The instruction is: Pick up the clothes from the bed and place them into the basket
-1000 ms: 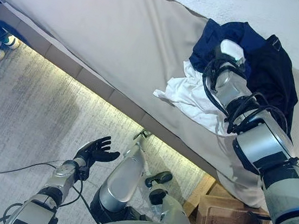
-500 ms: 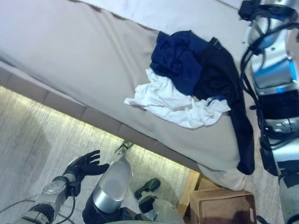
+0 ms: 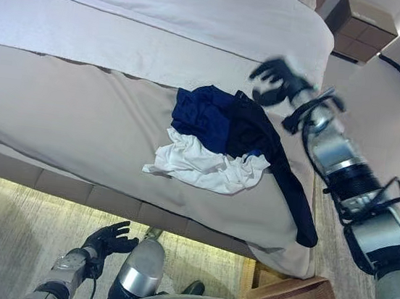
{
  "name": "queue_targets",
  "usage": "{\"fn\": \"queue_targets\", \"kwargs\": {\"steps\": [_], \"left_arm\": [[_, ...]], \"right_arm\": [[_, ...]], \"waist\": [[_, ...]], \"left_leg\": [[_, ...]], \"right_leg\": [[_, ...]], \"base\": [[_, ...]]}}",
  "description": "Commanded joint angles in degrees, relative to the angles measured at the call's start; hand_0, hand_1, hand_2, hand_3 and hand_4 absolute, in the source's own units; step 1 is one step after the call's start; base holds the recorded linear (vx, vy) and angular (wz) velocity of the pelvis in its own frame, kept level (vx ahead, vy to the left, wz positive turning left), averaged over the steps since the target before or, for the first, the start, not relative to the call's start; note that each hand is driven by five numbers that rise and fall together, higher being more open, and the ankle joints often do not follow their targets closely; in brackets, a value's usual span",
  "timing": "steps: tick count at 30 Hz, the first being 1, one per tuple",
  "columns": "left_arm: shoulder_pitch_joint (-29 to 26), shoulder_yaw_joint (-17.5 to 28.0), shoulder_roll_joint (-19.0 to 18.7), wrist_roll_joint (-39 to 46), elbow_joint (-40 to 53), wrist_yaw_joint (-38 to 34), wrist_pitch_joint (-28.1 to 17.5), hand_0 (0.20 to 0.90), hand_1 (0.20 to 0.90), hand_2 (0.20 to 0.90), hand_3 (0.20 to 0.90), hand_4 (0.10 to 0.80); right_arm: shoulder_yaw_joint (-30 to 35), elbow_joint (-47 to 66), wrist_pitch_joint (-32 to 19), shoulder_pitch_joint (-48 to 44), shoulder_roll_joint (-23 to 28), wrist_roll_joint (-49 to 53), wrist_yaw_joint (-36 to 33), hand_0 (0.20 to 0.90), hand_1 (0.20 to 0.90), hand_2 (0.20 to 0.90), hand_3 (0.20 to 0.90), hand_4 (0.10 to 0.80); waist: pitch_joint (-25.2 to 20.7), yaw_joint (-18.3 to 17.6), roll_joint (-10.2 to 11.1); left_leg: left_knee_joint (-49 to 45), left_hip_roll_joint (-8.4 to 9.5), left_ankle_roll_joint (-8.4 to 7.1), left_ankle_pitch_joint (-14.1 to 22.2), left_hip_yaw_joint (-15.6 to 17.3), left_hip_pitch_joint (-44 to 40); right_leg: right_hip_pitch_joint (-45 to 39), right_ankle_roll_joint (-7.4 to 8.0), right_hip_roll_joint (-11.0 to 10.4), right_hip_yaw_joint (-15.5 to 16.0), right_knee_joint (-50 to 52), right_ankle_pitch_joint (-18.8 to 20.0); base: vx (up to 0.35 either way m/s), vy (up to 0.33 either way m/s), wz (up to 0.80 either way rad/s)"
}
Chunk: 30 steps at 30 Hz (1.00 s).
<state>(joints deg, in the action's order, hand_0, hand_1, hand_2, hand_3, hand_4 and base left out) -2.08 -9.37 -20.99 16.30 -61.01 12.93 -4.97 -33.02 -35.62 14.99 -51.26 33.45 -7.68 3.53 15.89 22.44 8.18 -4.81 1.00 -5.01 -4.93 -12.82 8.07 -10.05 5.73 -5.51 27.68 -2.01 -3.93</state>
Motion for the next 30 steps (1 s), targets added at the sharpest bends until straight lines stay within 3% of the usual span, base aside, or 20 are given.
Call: {"fn": "queue_targets", "kwargs": {"steps": [1, 6, 10, 18, 24, 25, 26, 27, 30], "left_arm": [[-0.68, -5.02, -1.72, 2.28, 0.36, 1.74, -0.31, 0.900, 0.900, 0.900, 0.900, 0.800], [-4.65, -5.34, -2.68, 5.78, -0.71, 1.59, -1.62, 0.900, 0.900, 0.900, 0.900, 0.800], [-4.16, -5.30, -2.00, 6.89, -0.76, 1.77, -3.07, 0.900, 0.900, 0.900, 0.900, 0.800], [-3.09, -4.69, -1.91, 10.26, 0.75, 3.45, -5.03, 0.900, 0.900, 0.900, 0.900, 0.800], [-2.39, -4.57, -2.68, 15.84, 4.07, 5.48, -6.42, 0.900, 0.900, 0.900, 0.900, 0.800], [-2.28, -4.40, -2.95, 16.55, 4.92, 5.71, -6.44, 0.900, 0.900, 0.900, 0.900, 0.800], [-2.17, -4.42, -3.18, 17.07, 5.61, 5.70, -6.39, 0.900, 0.900, 0.900, 0.900, 0.800], [-2.14, -4.45, -3.25, 17.21, 5.85, 5.66, -6.33, 0.900, 0.900, 0.900, 0.900, 0.800], [-1.62, -4.56, -4.27, 17.88, 7.05, 5.51, -6.35, 0.900, 0.900, 0.900, 0.900, 0.800]], "right_arm": [[-0.83, -0.93, -1.97, -10.23, 0.60, -4.65, -6.44, 0.900, 0.900, 0.900, 0.900, 0.800], [-1.29, -12.44, -1.79, -19.57, -2.02, -2.55, -17.57, 0.900, 0.900, 0.900, 0.900, 0.800], [-0.39, -19.71, -0.20, -23.71, -1.92, -2.37, -23.89, 0.900, 0.900, 0.900, 0.900, 0.800], [-1.77, -26.70, 6.35, -28.63, -0.62, -3.99, -26.44, 0.900, 0.900, 0.900, 0.900, 0.800], [-5.18, -31.05, 12.41, -30.87, 0.36, -9.21, -16.81, 0.900, 0.900, 0.900, 0.900, 0.800], [-6.39, -31.45, 12.33, -31.18, 0.66, -9.77, -14.70, 0.811, 0.811, 0.811, 0.796, 0.696], [-7.34, -31.67, 12.38, -31.55, 0.95, -9.62, -13.63, 0.516, 0.516, 0.516, 0.453, 0.353], [-7.58, -31.66, 12.31, -31.68, 1.05, -9.49, -13.57, 0.300, 0.300, 0.300, 0.200, 0.100], [-8.22, -30.59, 8.55, -33.21, 1.94, -6.44, -17.07, 0.300, 0.300, 0.300, 0.200, 0.100]], "waist": [[2.01, 4.02, -0.97], [7.33, 7.38, -2.14], [9.77, 9.31, -3.53], [13.63, 10.94, -4.07], [13.91, 10.98, -2.88], [13.91, 11.01, -2.70], [13.91, 11.00, -2.57], [13.91, 10.97, -2.54], [13.91, 10.35, -2.09]], "left_leg": [[2.46, 0.66, 3.39, 5.25, 0.76, -0.28], [1.19, 1.74, 3.75, 4.29, -1.18, 6.15], [-1.10, 2.79, 4.34, 4.52, -1.74, 9.36], [-2.44, 3.04, 5.01, 3.81, 0.30, 13.97], [-3.04, 2.24, 5.09, 3.43, 1.74, 18.76], [-2.99, 2.02, 5.09, 3.36, 1.72, 19.52], [-2.94, 1.82, 5.01, 3.25, 1.66, 19.96], [-2.87, 1.76, 5.00, 3.20, 1.64, 20.05], [-1.28, 0.87, 4.71, 2.52, 1.62, 20.20]], "right_leg": [[4.38, -4.02, -0.73, 1.25, 10.84, -5.51], [8.85, -4.00, -1.75, 4.63, 13.02, -5.25], [10.82, -4.06, -3.41, 6.28, 15.25, -5.08], [13.88, -1.69, -6.04, 8.66, 15.43, -1.38], [18.90, -0.46, -6.13, 9.08, 15.83, 0.25], [19.69, -0.39, -5.97, 9.05, 15.79, 0.30], [20.27, -0.33, -5.84, 8.96, 15.85, 0.31], [20.45, -0.32, -5.79, 8.91, 15.88, 0.30], [21.56, -0.10, -5.04, 8.29, 15.77, 0.35]], "base": [[-0.267, -0.002, 0.40], [-0.197, 0.033, 0.26], [-0.033, 0.130, 0.20], [-0.027, 0.094, 0.16], [-0.016, 0.062, -0.10], [0.012, -0.015, -0.17], [0.020, -0.022, -0.13], [0.030, -0.023, -0.08], [0.035, -0.057, -0.06]]}}
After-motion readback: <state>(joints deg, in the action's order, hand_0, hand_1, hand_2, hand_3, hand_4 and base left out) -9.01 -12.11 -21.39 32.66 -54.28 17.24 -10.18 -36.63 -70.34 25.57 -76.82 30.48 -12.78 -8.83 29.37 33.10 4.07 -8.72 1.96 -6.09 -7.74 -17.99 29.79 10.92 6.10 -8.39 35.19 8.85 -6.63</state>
